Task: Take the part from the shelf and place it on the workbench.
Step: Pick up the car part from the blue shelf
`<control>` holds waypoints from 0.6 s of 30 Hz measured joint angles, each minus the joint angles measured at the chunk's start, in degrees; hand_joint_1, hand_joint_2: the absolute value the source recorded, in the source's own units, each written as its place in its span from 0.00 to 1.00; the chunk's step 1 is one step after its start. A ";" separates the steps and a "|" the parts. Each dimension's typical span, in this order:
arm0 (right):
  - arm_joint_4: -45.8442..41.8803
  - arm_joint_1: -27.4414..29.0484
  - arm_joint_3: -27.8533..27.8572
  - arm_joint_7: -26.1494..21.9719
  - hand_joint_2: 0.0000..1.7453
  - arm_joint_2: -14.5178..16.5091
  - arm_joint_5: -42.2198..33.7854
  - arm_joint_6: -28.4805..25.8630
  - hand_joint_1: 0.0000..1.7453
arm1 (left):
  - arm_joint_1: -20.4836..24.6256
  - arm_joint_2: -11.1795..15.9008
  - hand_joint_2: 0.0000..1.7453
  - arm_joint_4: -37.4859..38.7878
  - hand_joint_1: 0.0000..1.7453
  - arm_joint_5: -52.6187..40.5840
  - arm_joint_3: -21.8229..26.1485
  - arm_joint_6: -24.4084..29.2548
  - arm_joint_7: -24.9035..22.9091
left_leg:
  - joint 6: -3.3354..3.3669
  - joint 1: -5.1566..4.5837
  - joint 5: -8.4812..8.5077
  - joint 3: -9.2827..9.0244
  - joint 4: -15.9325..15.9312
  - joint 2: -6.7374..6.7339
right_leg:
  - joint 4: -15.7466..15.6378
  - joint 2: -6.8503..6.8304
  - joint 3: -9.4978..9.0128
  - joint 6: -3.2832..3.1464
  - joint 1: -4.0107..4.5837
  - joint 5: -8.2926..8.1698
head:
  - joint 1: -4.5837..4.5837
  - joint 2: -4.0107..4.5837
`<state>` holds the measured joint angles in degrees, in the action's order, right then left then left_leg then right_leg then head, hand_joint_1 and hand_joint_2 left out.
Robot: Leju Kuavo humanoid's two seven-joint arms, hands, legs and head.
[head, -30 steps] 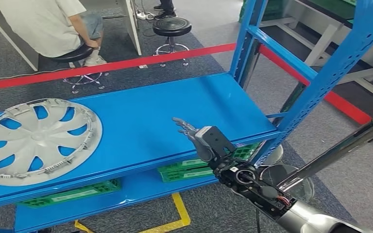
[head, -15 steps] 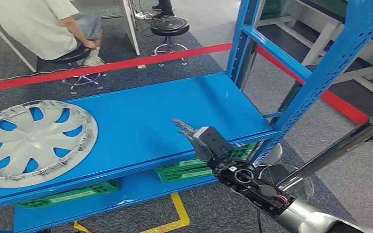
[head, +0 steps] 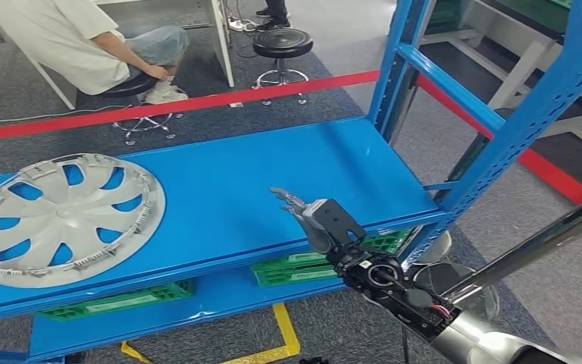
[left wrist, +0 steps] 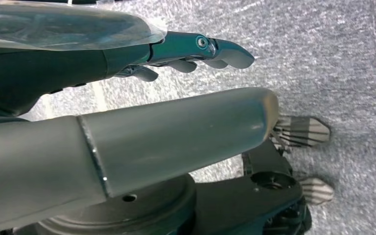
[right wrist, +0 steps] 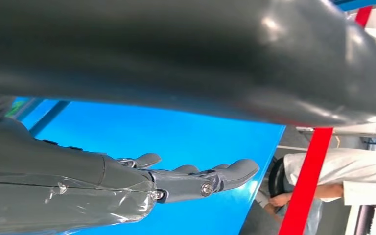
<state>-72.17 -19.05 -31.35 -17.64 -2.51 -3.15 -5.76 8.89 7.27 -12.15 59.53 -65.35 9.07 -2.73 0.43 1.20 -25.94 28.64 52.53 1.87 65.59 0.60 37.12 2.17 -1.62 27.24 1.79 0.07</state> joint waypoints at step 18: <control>1.31 -0.77 -0.44 -0.10 0.00 0.49 0.27 -0.28 0.00 | 0.09 0.13 0.00 0.11 0.00 -0.20 -0.02 0.03 0.00 | -0.62 -1.30 1.60 4.68 2.92 -3.12 | -9.45 -2.42 -5.70 -2.78 1.45 -1.14 | -2.37 0.00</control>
<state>-70.86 -19.83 -31.79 -17.74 -2.03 -2.87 -6.04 8.98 7.39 -12.04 59.33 -65.37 9.10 -2.73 -0.19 -0.10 -24.34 33.31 55.45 -1.24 56.13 -1.82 31.42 -0.62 -0.18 26.09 -0.58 0.07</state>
